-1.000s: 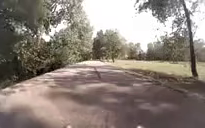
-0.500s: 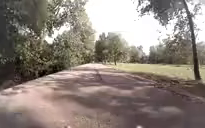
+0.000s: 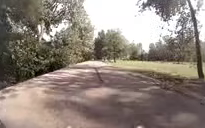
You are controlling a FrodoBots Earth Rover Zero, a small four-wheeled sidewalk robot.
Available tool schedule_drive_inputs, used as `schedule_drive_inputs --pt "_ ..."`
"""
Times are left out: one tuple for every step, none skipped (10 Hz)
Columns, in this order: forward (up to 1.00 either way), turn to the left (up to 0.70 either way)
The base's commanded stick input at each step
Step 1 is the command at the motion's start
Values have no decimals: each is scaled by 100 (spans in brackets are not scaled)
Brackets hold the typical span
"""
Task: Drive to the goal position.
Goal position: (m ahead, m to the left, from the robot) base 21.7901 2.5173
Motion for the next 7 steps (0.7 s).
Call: schedule_drive_inputs --pt "70 0" --pt "70 0" --pt "70 0" --pt "70 0" --pt "70 -35" --pt "70 -35" --pt "70 -35"
